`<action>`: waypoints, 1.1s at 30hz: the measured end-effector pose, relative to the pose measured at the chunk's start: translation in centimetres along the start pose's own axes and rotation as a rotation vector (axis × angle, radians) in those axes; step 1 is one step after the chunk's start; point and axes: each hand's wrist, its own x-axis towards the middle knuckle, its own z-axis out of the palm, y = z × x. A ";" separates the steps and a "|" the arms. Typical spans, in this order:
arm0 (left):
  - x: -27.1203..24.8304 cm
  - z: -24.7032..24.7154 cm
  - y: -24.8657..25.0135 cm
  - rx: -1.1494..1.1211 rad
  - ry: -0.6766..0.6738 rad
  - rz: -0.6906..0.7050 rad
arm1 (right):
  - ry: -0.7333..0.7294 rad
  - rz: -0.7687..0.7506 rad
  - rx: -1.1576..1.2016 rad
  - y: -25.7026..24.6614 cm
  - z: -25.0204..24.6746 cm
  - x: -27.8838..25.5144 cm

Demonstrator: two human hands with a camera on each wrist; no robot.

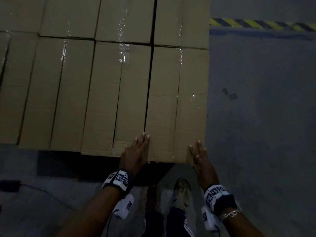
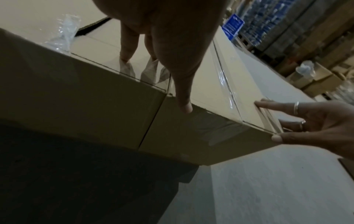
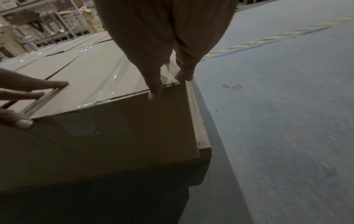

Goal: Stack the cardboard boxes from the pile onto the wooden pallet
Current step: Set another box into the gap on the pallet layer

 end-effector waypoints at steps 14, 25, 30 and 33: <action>-0.5 -0.1 1.1 -0.033 0.018 -0.020 | -0.062 0.058 -0.157 -0.7 0.6 0.1; -10.5 -4.8 6.1 -0.548 0.186 -0.188 | 0.045 0.131 0.111 -9.7 -7.4 -6.3; -18.0 -9.9 9.6 -0.540 0.144 -0.188 | -0.079 0.113 0.067 -15.1 -11.7 -10.7; -22.4 -14.2 12.4 -0.521 0.146 -0.180 | -0.044 0.067 0.083 -18.7 -15.1 -14.1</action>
